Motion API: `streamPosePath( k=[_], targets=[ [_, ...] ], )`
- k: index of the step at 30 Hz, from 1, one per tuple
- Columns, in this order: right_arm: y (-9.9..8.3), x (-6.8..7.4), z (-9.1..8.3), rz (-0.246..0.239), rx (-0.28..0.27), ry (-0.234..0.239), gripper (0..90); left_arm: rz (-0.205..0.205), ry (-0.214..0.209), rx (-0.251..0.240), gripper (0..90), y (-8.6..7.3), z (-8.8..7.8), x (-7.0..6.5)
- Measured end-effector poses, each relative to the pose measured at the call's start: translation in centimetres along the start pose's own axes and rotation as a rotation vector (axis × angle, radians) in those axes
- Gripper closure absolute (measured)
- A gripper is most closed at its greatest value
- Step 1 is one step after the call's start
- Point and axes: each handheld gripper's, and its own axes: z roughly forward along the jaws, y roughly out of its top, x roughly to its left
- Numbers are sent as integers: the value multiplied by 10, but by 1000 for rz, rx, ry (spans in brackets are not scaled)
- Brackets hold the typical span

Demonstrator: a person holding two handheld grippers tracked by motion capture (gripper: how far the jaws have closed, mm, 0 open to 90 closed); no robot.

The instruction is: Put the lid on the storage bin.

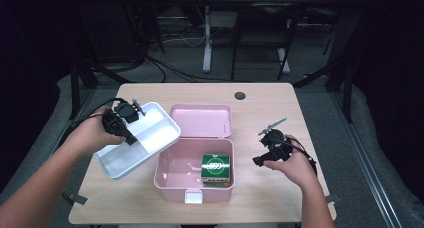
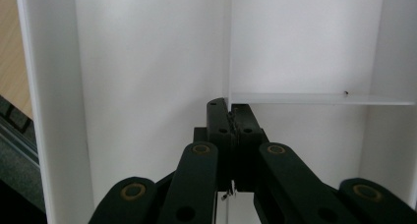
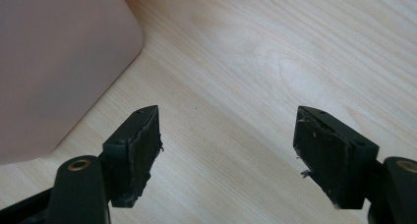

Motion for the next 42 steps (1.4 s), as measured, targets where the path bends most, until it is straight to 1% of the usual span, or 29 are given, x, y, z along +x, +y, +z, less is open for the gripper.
streamPosePath(
  k=[1,2,3,5,6,8,9,12,13,14,15,16,17,18,19,20,21,23,24,26,29,33,35,36,37,38,40,41,42],
  targets=[
    [0,0,0,0,0,0,256,17,0,2,891,1,0,-2],
    [0,0,0,1,-1,3,256,45,-4,-2,892,4,0,-5],
    [0,0,0,0,0,1,255,48,-6,-5,892,5,1,-7],
    [0,0,0,1,0,3,255,71,-12,-2,891,8,2,-10],
    [0,0,1,0,0,5,256,83,-9,3,892,9,3,-13],
    [0,1,1,0,4,7,256,124,1,8,891,14,3,-18],
    [0,1,1,-4,2,4,256,137,0,10,892,16,3,-20],
    [0,1,2,-3,3,5,256,173,-17,-5,892,22,3,-27],
    [0,1,2,-4,4,5,255,178,-22,-10,892,24,3,-29],
    [0,1,2,-3,4,5,256,195,-24,-8,892,26,3,-32],
    [0,1,2,-2,4,5,256,216,-25,-7,892,29,3,-35],
    [0,0,2,-3,8,5,255,248,-27,3,892,32,4,-38],
    [0,0,2,-2,3,5,256,267,-26,10,892,35,5,-42],
    [0,0,2,0,6,8,256,276,-27,10,892,37,6,-45],
    [0,0,2,0,6,9,256,296,-33,18,892,41,6,-49],
    [0,0,2,1,5,11,256,302,-43,13,892,42,7,-52],
    [0,0,1,0,12,10,256,315,-44,11,892,45,8,-55],
    [-1,-1,2,-1,1,6,256,343,-42,11,892,51,9,-61],
    [-1,-1,2,-1,1,6,256,350,-42,1,892,53,11,-64],
    [-1,-1,2,-1,2,6,256,386,-38,14,892,58,12,-70],
    [-1,-1,2,-1,1,6,256,413,-28,14,892,63,13,-76],
    [-1,0,3,3,5,8,256,444,-34,19,892,70,15,-83],
    [-1,-1,3,3,9,9,256,476,-31,11,893,73,17,-87],
    [-1,-1,3,3,8,7,256,491,-40,8,892,74,18,-89],
    [-1,-1,3,4,7,10,256,496,-34,7,892,75,19,-90],
    [-1,-1,3,4,6,11,256,499,-45,7,893,77,20,-92],
    [-1,-1,3,4,6,10,256,521,-36,7,892,79,23,-95],
    [-1,-1,3,5,6,9,256,528,-34,16,893,80,24,-96],
    [-1,-1,3,4,7,7,256,532,-32,12,892,81,25,-97]
  ],
)
